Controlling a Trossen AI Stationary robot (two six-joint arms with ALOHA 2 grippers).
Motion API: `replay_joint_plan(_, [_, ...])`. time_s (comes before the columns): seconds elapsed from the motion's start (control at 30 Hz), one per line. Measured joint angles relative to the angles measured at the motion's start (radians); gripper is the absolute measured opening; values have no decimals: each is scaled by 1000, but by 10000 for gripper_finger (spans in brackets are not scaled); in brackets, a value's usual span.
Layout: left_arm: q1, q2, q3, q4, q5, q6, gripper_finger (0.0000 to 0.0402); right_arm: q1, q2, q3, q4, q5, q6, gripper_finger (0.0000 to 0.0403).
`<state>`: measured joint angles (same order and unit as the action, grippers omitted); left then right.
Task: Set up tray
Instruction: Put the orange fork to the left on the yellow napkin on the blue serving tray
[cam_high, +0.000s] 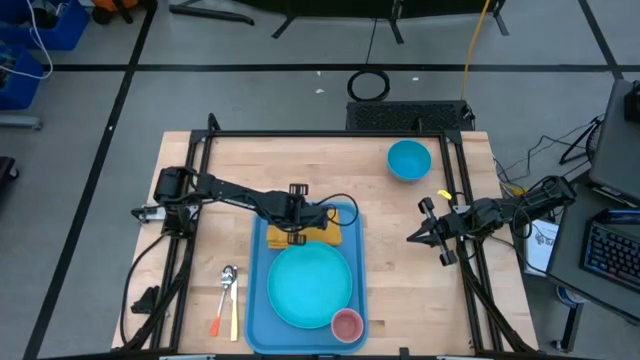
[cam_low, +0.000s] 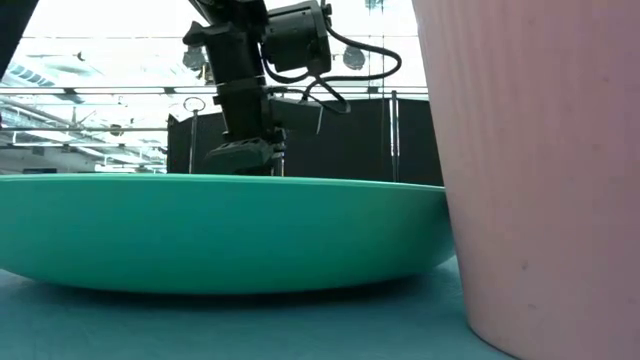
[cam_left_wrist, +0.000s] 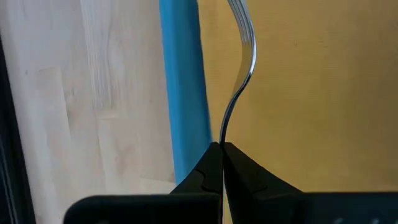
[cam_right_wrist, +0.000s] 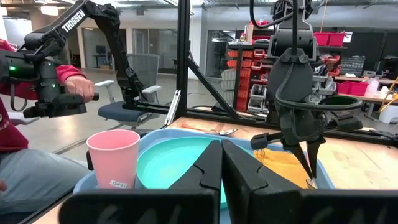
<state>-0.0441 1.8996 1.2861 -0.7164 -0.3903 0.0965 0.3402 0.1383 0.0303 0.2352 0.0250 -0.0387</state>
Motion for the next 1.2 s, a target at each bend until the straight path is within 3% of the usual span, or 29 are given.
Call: replay_joint_plan(1.2, [0, 50, 0, 4, 9, -70, 1, 0, 3, 0, -1, 0, 0, 0])
